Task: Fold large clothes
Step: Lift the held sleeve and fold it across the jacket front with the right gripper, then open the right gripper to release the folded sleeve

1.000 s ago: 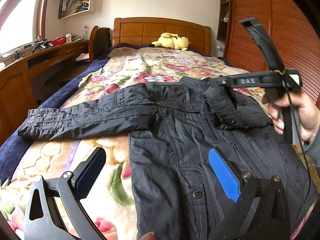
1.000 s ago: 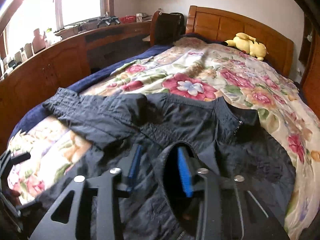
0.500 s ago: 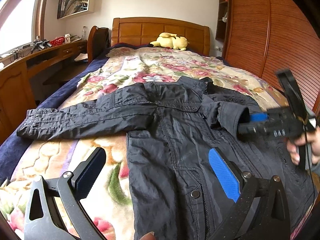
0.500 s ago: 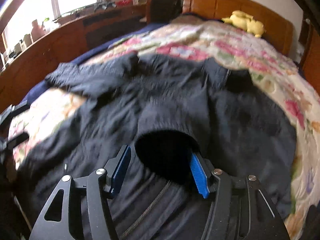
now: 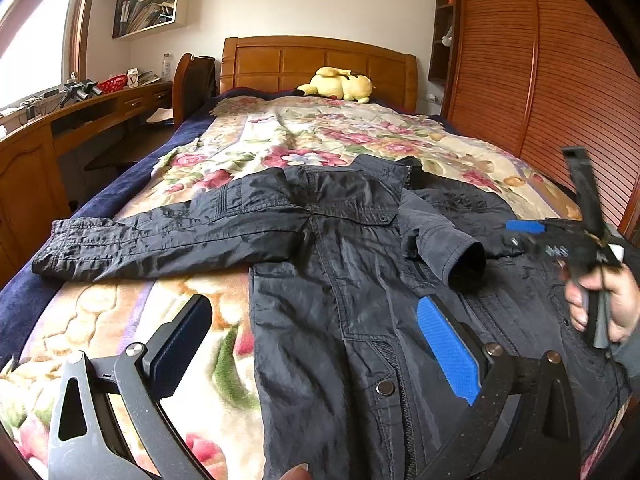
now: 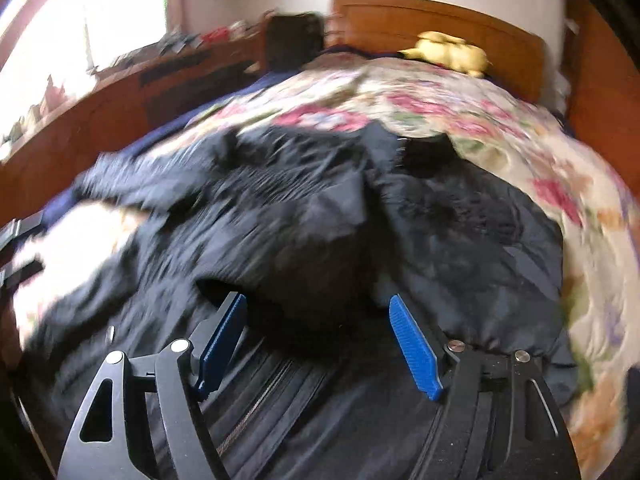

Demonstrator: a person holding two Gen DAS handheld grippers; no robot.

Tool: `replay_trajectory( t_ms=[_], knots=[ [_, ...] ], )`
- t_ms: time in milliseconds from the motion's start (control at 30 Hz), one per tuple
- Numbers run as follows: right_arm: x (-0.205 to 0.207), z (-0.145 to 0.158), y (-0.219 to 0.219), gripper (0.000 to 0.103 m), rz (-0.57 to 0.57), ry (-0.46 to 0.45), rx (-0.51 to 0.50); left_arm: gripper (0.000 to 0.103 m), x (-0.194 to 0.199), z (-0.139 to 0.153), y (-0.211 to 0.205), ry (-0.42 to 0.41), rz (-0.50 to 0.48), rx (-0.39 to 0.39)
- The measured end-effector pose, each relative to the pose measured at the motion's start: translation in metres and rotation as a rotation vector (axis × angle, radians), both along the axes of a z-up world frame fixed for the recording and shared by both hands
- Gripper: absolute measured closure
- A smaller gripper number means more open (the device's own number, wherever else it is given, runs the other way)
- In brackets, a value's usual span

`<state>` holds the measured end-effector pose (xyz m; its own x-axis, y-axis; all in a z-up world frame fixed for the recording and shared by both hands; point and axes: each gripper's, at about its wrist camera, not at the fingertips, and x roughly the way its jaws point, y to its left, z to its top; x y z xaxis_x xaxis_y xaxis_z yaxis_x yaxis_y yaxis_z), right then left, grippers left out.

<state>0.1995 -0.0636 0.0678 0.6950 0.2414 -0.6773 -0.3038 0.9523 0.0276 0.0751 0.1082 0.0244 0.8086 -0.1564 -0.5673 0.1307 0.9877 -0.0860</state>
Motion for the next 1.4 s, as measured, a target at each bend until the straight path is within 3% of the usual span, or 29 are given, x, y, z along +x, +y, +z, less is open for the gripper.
replay_trajectory(
  t_ms=[133, 333, 400, 433, 600, 667, 900, 1000, 1033, 1100, 1167, 1333, 1400],
  knots=[
    [0.032, -0.021, -0.004, 0.028, -0.043, 0.049, 0.057, 0.000, 0.000, -0.001, -0.001, 0.001, -0.001, 0.005],
    [0.066, -0.065, 0.018, 0.033, -0.023, 0.215, 0.028, 0.000, 0.000, -0.001, 0.000, 0.002, -0.001, 0.003],
    [0.067, -0.073, 0.027, 0.037, -0.002, 0.222, -0.005, 0.000, 0.000, -0.001, 0.001, 0.003, -0.002, 0.006],
    [0.070, -0.075, 0.031, 0.041, 0.017, 0.218, -0.013, 0.000, 0.000, -0.001, 0.001, 0.003, -0.002, 0.007],
    [0.075, -0.070, 0.039, 0.080, 0.083, 0.194, -0.031, 0.000, 0.001, -0.001, 0.006, 0.001, 0.005, -0.001],
    [0.078, -0.056, 0.037, 0.085, 0.097, 0.159, -0.015, 0.000, 0.000, -0.001, 0.009, 0.000, 0.011, 0.001],
    [0.090, -0.016, 0.064, 0.086, 0.136, 0.041, -0.003, 0.000, -0.001, -0.002, 0.022, -0.003, 0.043, -0.007],
    [0.101, -0.003, 0.081, 0.085, 0.136, 0.003, 0.046, 0.000, -0.003, -0.002, 0.026, -0.005, 0.054, -0.007],
    [0.106, 0.002, 0.086, 0.082, 0.145, 0.000, 0.086, 0.000, -0.003, -0.003, 0.027, -0.005, 0.056, -0.007],
    [0.105, 0.006, 0.093, 0.058, 0.189, 0.024, 0.178, 0.000, -0.002, -0.003, 0.030, -0.004, 0.060, -0.007],
    [0.107, 0.011, 0.099, 0.044, 0.185, 0.003, 0.182, 0.000, -0.002, -0.003, 0.030, -0.002, 0.062, -0.007],
    [0.101, 0.008, 0.099, 0.043, 0.137, -0.035, 0.096, 0.000, -0.002, -0.003, 0.029, -0.006, 0.056, -0.001],
    [0.100, 0.006, 0.089, 0.043, 0.135, -0.046, 0.109, 0.000, -0.001, -0.003, 0.027, -0.005, 0.053, 0.002]
  ],
)
